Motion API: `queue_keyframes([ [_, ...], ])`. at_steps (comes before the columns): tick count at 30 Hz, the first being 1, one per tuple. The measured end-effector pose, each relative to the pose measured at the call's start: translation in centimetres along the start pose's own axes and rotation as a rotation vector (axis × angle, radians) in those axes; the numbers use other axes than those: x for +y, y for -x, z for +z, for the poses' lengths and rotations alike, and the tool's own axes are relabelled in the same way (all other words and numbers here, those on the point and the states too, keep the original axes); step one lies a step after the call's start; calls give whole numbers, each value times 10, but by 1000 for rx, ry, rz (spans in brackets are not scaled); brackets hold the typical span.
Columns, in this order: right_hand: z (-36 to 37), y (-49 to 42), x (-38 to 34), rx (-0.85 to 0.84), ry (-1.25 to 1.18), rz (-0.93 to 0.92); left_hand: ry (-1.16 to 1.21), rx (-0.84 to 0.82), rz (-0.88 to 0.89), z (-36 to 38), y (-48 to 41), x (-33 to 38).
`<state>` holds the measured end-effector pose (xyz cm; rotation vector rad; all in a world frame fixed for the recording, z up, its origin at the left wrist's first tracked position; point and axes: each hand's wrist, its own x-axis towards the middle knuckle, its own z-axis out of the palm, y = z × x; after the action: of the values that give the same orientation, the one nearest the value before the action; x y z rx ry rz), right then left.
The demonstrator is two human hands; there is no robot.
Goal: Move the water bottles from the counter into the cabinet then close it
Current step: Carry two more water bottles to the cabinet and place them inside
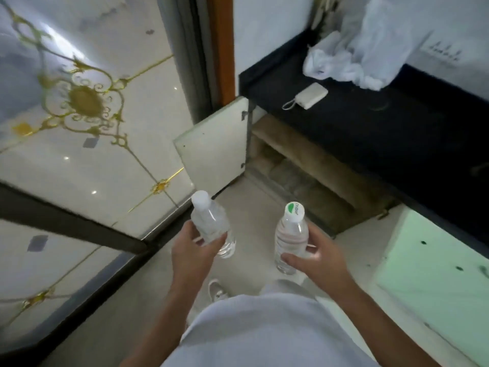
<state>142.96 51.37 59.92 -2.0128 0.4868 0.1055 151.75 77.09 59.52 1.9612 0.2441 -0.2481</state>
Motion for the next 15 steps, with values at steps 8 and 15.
queue_keyframes([
  [8, -43, 5, 31, 356, -98, 267, -175, -340, 146, 85, -48, 60],
  [15, -53, -48, 40, 367, -130, 323, -279, -374, 165, 112, -78, 91],
])
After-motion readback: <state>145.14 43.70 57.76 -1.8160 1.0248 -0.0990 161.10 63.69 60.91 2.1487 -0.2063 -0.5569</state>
